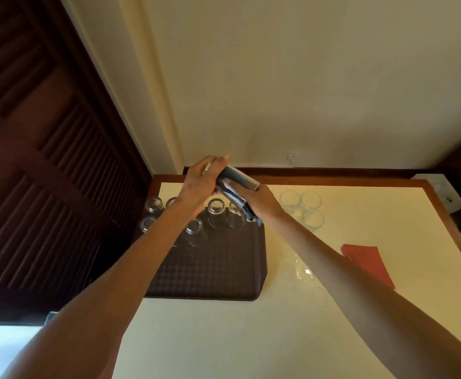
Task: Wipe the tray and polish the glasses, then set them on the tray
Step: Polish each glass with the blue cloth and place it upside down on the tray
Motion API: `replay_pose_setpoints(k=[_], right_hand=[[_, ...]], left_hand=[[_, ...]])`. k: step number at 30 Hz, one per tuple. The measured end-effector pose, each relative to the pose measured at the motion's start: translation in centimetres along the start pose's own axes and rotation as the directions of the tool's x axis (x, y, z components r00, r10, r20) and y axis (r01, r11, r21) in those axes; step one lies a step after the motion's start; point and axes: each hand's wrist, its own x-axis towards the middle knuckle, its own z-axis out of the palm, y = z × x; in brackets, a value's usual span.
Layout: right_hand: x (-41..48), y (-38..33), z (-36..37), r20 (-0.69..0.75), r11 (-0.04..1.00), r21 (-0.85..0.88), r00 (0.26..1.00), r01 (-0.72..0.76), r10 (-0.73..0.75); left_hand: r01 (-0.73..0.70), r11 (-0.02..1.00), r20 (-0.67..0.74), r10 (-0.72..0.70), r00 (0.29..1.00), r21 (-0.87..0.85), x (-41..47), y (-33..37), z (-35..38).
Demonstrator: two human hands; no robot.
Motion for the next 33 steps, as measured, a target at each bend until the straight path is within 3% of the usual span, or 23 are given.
replay_pose_setpoints(k=[2, 5, 11, 14, 18, 22, 28, 33], right_hand=[[-0.2, 0.6, -0.1, 0.187, 0.978, 0.141, 0.974, -0.152, 0.125], [-0.2, 2.4, -0.7, 0.267, 0.974, 0.172, 0.959, -0.146, 0.096], [0.9, 6.8, -1.5, 0.15, 0.985, 0.147, 0.986, -0.093, 0.071], [1.4, 8.5, -1.9, 0.024, 0.97, 0.206, 0.992, -0.129, 0.127], [1.9, 10.3, -1.3, -0.055, 0.94, 0.279, 0.974, -0.195, 0.219], [2.7, 11.7, -0.8, -0.064, 0.901, 0.369, 0.961, -0.226, 0.267], [3.1, 12.1, -0.3, -0.04, 0.766, 0.581, 0.929, -0.277, 0.367], [3.0, 11.8, -0.3, -0.031, 0.687, 0.669, 0.913, -0.283, 0.406]], left_hand=[[-0.045, 0.999, -0.031, 0.044, 0.999, -0.023, 0.4, -0.4, -0.4], [-0.044, 0.995, -0.066, 0.038, 0.997, -0.087, 1.0, -0.9, -1.5], [-0.03, 0.999, -0.165, 0.027, 0.986, -0.016, 2.1, -3.6, -4.0], [-0.012, 0.986, -0.217, 0.049, 0.975, 0.167, 2.1, -6.0, -4.8], [-0.018, 0.9, -0.116, 0.076, 0.99, 0.436, 1.7, -9.3, -4.8], [-0.025, 0.851, -0.042, 0.055, 0.998, 0.524, 1.2, -12.2, -3.9], [-0.075, 0.697, 0.051, 0.056, 0.997, 0.713, 1.4, -15.7, -3.1], [-0.157, 0.432, 0.124, 0.103, 0.987, 0.888, 1.9, -18.2, -2.7]])
